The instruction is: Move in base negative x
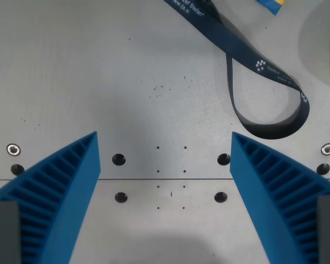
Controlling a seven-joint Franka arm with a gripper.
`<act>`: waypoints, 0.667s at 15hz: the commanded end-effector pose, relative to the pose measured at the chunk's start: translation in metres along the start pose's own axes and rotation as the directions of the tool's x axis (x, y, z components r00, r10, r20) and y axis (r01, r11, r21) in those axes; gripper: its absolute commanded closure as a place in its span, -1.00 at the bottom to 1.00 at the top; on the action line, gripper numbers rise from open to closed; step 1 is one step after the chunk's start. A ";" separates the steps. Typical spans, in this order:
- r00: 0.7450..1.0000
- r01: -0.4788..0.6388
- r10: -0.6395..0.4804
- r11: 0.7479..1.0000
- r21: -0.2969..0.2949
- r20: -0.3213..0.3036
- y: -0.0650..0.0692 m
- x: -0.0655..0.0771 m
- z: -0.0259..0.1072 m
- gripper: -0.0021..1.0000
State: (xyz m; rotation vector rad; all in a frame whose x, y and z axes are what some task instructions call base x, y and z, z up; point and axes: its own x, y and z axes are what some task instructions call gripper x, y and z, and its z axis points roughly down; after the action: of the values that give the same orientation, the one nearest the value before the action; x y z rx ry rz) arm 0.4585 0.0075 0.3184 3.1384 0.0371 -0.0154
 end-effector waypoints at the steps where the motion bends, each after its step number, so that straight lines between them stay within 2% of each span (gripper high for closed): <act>1: 1.000 0.000 0.000 1.000 0.000 -0.003 0.000 -0.005 -0.001 -1.00; 10: 1.000 0.000 0.000 1.000 0.000 -0.003 -0.002 -0.050 0.002 -1.00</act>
State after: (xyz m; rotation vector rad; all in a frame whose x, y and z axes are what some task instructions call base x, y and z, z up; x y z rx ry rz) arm 0.4302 0.0072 0.3123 3.1374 0.0381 -0.1061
